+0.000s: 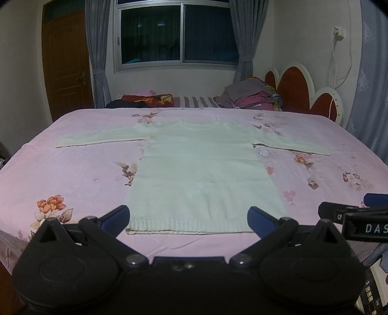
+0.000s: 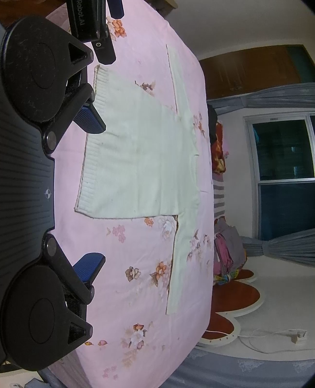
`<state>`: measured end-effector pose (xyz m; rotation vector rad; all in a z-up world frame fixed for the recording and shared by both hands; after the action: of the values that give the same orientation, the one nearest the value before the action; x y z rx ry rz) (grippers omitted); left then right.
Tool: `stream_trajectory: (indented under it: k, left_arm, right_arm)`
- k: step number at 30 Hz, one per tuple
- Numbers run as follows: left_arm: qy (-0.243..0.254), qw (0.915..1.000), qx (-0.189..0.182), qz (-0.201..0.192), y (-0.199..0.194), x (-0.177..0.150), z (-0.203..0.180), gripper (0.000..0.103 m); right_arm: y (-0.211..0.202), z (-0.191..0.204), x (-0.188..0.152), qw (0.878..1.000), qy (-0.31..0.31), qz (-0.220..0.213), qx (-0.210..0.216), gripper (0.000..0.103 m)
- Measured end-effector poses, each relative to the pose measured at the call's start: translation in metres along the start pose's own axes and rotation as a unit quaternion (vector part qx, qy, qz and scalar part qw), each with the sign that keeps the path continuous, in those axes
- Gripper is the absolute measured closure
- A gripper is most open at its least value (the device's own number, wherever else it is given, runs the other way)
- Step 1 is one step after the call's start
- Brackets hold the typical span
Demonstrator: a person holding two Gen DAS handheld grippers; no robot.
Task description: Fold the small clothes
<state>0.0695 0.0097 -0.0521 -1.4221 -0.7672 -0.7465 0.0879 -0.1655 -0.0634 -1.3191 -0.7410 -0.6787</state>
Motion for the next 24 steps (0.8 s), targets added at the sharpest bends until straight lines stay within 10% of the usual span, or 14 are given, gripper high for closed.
stream_trajectory:
  k: [24]
  left_arm:
    - [-0.003, 1.0000, 0.001, -0.004, -0.0017, -0.0003, -0.0020, 0.000]
  right_arm:
    - [-0.0033, -0.0007, 0.0032, 1.000, -0.005, -0.004, -0.001, 0.000]
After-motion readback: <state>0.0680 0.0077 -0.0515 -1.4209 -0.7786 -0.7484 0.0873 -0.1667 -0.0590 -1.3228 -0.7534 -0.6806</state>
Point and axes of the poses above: each gripper's, at about its wrist camera, not at the fingertips, and y roughly the way its jaws point, z to its left, x to its top, the point moved 9 cm from there along y, roughly the way its jaws point, and after that the axes turned 2 degrees about -z, right-handed, at the moved point
